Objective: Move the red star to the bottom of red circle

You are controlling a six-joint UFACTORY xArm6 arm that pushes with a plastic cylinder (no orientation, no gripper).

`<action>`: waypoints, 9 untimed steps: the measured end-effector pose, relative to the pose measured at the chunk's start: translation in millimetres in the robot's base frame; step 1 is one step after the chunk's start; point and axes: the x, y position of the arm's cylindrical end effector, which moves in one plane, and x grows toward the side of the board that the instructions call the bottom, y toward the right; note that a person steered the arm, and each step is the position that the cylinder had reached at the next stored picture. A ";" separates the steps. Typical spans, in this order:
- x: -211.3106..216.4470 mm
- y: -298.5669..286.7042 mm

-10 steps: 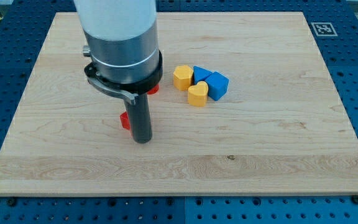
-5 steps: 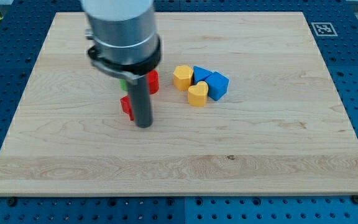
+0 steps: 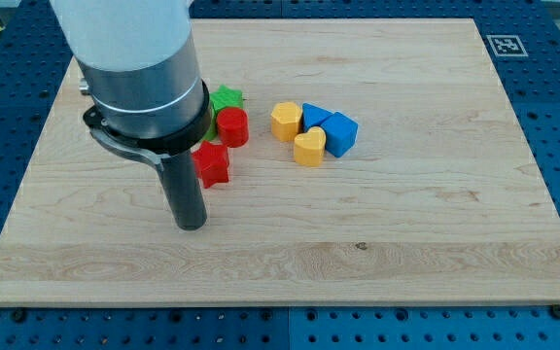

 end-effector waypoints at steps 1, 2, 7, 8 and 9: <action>-11.6 -14.7; -32.3 -23.6; -46.5 -27.0; -70.6 -43.6; -80.4 -30.9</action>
